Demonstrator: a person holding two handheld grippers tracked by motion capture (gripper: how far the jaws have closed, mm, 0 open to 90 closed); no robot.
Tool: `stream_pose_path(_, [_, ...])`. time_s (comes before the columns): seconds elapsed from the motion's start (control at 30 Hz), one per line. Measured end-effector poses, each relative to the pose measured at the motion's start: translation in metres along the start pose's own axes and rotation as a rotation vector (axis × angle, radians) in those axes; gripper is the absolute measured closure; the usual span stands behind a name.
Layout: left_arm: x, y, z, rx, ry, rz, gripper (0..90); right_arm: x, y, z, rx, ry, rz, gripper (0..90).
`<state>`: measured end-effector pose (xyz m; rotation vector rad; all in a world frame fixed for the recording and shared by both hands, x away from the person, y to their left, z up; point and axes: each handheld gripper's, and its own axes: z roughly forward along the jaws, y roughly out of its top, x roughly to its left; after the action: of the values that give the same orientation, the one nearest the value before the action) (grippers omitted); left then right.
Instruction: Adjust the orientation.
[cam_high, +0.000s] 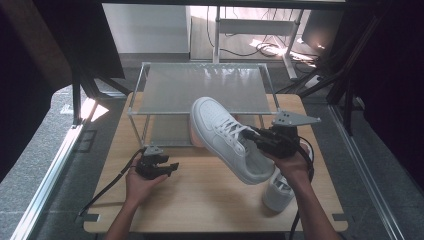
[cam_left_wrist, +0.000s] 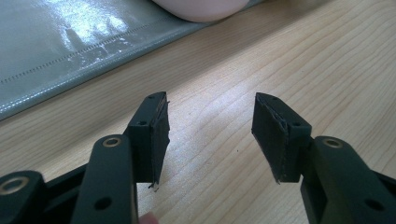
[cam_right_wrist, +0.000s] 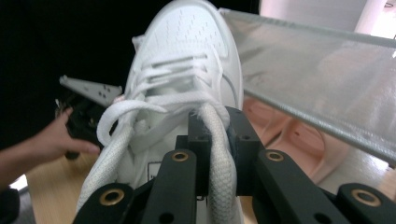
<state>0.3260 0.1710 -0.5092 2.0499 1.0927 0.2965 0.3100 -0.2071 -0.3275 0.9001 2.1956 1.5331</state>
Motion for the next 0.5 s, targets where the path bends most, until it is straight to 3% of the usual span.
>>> stream_pose_path(0.2, [0.000,0.000,-0.001,0.000,0.000,-0.002,47.1,-0.002,0.007,0.006,-0.015,0.019,0.020,83.6])
stream_pose_path(0.5, [0.000,0.000,-0.001,-0.003,-0.002,-0.004,47.1,-0.001,0.018,-0.001,-0.072,0.049,0.034,83.7])
